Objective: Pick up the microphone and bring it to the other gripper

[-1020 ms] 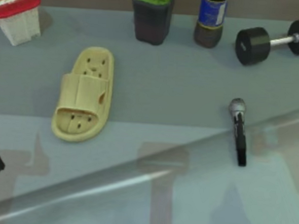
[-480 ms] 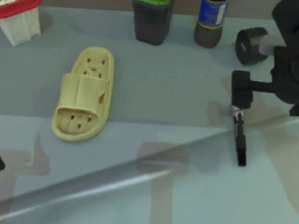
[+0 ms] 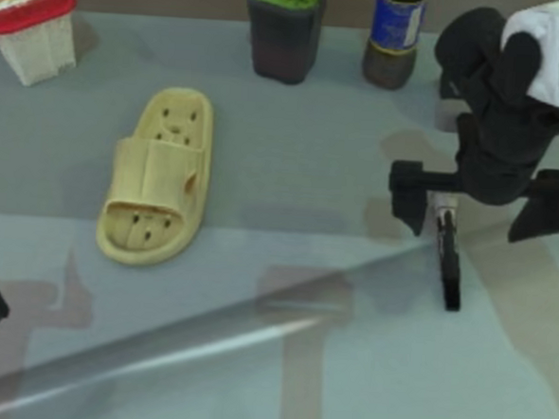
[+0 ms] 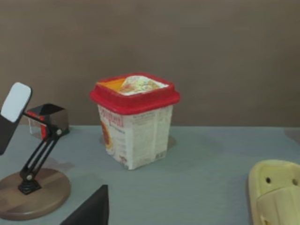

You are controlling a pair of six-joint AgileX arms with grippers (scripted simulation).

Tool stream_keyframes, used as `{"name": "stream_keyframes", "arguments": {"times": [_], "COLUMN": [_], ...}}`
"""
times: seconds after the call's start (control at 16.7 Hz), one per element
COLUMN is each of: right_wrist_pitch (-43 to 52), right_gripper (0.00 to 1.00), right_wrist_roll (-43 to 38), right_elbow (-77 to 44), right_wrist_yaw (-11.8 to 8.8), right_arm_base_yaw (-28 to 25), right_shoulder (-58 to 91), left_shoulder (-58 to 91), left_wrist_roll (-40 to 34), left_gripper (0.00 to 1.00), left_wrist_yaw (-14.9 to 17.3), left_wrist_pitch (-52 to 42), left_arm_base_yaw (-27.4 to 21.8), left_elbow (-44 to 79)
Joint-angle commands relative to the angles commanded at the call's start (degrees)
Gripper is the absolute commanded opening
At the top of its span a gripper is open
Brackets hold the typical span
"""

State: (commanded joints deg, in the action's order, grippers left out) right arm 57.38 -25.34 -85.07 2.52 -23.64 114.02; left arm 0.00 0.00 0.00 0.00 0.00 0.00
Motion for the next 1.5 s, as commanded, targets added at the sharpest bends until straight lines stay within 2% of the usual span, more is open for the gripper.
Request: {"name": "stream_keyframes", "arguments": {"times": [0.36,0.78,1.08,1.5], "right_wrist_pitch": [-2.36,-18.2,-19.15,-19.15], "right_gripper": [1.0,1.0,1.0,0.47], "right_wrist_roll": [0.21,0.4,0.41,0.41], "right_elbow": [1.36,8.25,8.75,8.75], "right_wrist_yaw": [-0.01,0.05,0.05,0.05], "right_arm_base_yaw": [0.26,0.54,0.55,0.55], "right_shoulder": [1.19,9.7,10.38,10.38], "left_shoulder": [0.0,0.0,0.0,0.0], "left_wrist_roll": [0.0,0.0,0.0,0.0], "left_gripper": [1.0,1.0,1.0,1.0], "left_wrist_yaw": [0.0,0.0,0.0,0.0], "left_wrist_pitch": [0.0,0.0,0.0,0.0], "left_arm_base_yaw": [0.0,0.0,0.0,0.0], "left_elbow": [0.0,0.0,0.0,0.0]}}
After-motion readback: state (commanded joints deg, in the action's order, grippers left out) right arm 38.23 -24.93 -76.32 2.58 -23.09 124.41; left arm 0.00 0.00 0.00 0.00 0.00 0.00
